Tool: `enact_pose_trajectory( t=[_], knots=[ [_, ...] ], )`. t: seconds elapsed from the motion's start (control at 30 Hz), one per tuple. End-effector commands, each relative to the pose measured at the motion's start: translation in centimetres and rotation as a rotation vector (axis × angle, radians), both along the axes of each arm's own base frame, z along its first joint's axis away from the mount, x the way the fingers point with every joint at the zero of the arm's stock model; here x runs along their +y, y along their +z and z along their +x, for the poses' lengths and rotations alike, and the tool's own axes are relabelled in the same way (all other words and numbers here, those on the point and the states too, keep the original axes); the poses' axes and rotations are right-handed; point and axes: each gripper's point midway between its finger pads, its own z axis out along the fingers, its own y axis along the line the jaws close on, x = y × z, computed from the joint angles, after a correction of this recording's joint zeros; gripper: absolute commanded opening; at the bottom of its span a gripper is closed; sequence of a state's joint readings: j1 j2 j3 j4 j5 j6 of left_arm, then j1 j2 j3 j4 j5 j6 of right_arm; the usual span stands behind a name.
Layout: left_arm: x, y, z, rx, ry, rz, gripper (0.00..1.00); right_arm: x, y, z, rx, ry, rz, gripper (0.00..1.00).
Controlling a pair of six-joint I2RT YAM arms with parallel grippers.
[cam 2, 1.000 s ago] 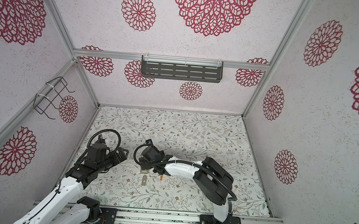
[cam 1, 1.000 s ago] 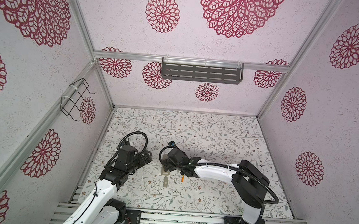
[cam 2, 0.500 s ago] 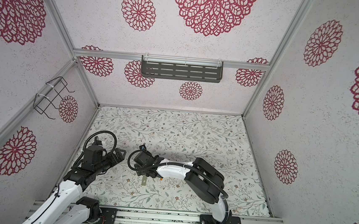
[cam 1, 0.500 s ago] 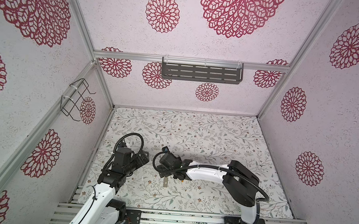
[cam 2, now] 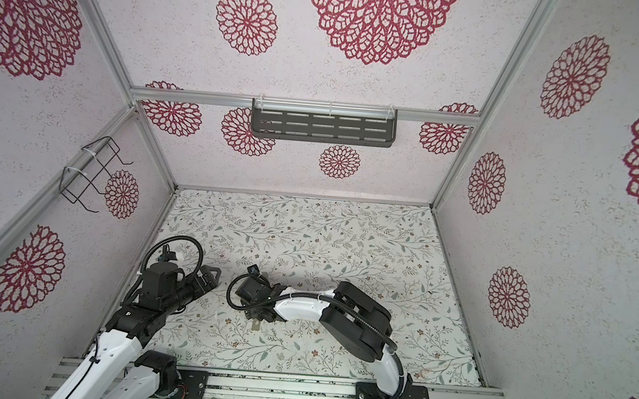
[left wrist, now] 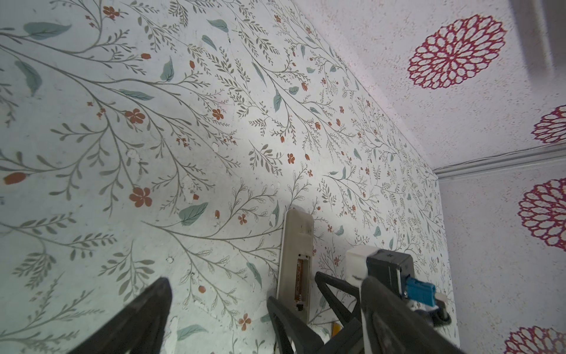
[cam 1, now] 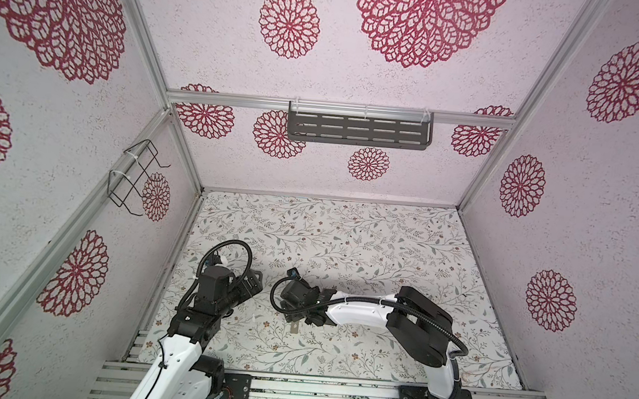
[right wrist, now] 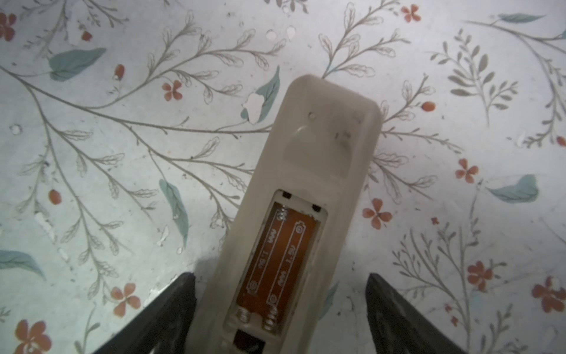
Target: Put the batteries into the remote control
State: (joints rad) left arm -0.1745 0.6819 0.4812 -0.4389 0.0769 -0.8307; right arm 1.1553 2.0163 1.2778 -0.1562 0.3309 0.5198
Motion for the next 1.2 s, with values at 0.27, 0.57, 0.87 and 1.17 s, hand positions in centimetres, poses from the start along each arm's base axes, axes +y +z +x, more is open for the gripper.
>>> enact_pose_trajectory(
  t=[0.27, 0.57, 0.87, 1.17],
  knots=[
    [-1.8, 0.5, 0.1, -0.027, -0.090, -0.056, 0.99, -2.9, 0.3, -0.3, -0.011, -0.040, -0.023, 0.65],
    [-4.0, 1.7, 0.6, -0.071, -0.190, -0.115, 0.98, -4.8, 0.6, 0.0, -0.033, -0.048, -0.005, 0.41],
    [-6.1, 3.2, 1.7, -0.115, -0.272, -0.213, 0.99, -4.1, 3.5, 0.1, -0.156, 0.046, 0.120, 0.25],
    [-7.6, 5.4, 1.6, -0.174, -0.358, -0.258, 1.00, -3.3, 10.8, -0.7, -0.325, 0.140, 0.406, 0.16]
  ],
)
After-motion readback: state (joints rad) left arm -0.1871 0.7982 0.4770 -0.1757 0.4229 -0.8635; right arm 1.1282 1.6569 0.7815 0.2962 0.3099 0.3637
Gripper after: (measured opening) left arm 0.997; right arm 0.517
